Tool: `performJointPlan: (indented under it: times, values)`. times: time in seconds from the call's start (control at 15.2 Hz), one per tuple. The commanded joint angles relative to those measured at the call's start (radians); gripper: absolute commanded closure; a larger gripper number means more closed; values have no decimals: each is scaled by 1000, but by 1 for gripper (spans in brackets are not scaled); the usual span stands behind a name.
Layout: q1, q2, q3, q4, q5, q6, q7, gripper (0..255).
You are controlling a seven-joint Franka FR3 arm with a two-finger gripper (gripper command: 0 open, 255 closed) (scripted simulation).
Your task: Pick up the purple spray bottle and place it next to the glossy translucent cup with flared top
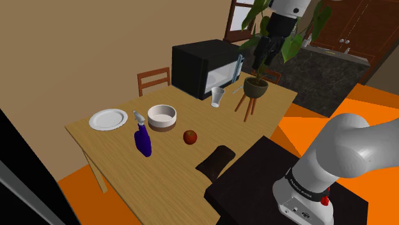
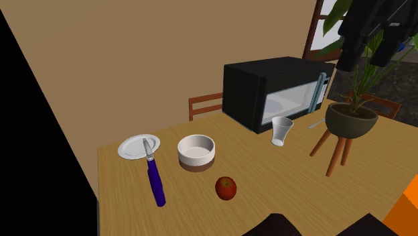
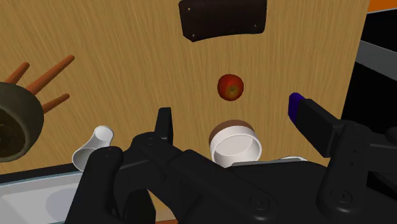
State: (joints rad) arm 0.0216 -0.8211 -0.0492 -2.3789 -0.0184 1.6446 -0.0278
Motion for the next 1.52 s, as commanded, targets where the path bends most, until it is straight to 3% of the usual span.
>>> performJointPlan:
  times: [0.0,0.73,1.45]
  values:
    - [0,0,0,0,0,0,0,0]
    - [59,298,152,31,82,239,169,0]
    - [96,680,280,214,67,411,343,0]
